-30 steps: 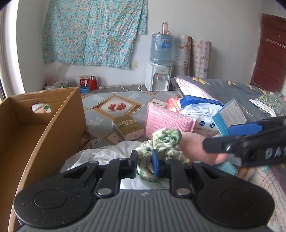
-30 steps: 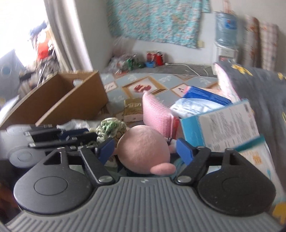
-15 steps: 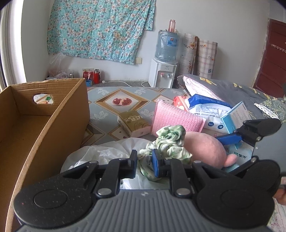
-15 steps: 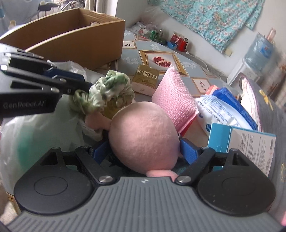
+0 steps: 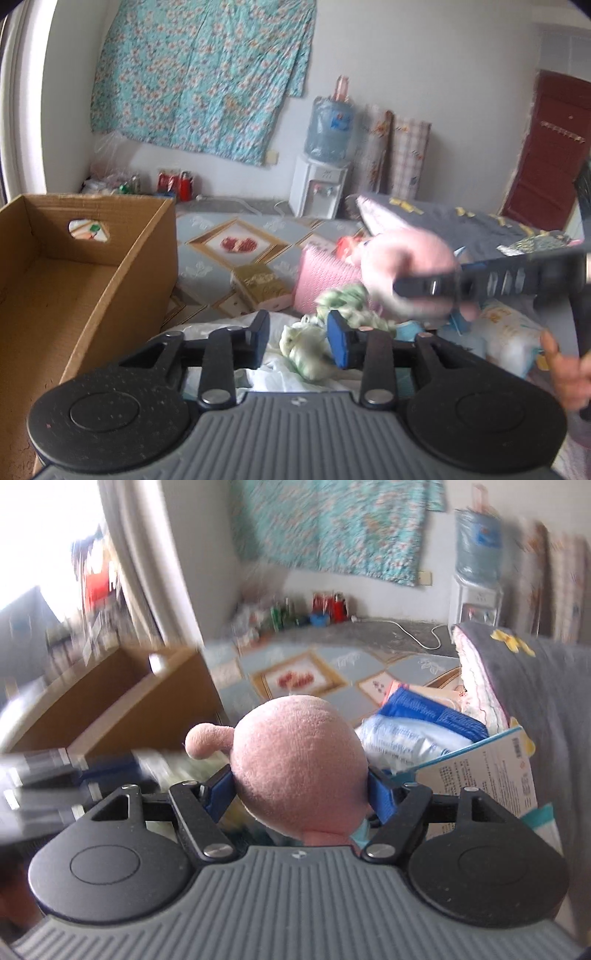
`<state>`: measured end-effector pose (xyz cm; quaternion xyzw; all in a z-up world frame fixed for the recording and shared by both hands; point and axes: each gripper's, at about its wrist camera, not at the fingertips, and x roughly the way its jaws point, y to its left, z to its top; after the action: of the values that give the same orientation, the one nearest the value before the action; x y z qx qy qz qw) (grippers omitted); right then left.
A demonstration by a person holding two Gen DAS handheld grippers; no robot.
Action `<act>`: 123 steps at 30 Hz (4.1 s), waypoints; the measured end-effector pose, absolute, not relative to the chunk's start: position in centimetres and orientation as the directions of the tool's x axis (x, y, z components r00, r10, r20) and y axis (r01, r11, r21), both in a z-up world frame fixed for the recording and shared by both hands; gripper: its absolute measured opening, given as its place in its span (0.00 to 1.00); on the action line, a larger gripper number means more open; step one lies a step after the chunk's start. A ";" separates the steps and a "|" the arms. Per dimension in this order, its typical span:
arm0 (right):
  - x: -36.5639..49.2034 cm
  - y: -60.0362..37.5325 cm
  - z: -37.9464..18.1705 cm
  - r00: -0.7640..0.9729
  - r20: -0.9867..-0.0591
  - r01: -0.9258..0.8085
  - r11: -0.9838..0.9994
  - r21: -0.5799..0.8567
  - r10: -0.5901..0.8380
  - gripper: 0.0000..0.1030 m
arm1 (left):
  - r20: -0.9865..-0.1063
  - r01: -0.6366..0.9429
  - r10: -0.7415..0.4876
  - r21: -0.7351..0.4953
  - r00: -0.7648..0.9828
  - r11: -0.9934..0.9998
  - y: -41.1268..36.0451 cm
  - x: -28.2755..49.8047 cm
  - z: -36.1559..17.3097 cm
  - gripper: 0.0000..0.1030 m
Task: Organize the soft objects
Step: 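Carry the pink bunny with the right tool into the cardboard box and release, then move the right tool to the white cotton-swab bag and grasp it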
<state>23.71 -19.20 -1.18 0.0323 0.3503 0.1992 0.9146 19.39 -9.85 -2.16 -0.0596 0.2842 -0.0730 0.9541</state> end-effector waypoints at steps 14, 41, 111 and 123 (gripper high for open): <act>20.8 -27.3 -6.6 0.436 -0.434 0.022 0.473 0.881 0.788 0.73 | -0.539 0.370 -0.409 -0.186 0.736 0.910 -13.3 16.9 -1.8 0.89; 22.7 -22.0 -1.1 0.630 -0.680 -0.292 0.925 0.241 0.376 0.27 | -0.641 0.371 -0.397 -0.183 0.657 0.910 -17.6 20.9 -6.3 0.76; 39.5 6.5 -1.3 0.572 -0.654 -0.577 0.810 0.107 0.494 0.55 | -0.639 -0.310 0.132 -0.176 0.758 0.934 7.5 16.2 -0.7 0.77; 24.2 -7.6 3.5 0.653 -0.537 -0.382 0.844 0.375 0.534 0.67 | -0.569 -0.091 -0.019 -0.164 0.822 0.982 1.6 14.0 1.0 0.80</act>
<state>24.20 -7.64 3.53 0.1149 0.3303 0.2541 0.9017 14.04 1.57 0.99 -0.0924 0.2976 0.0188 0.9500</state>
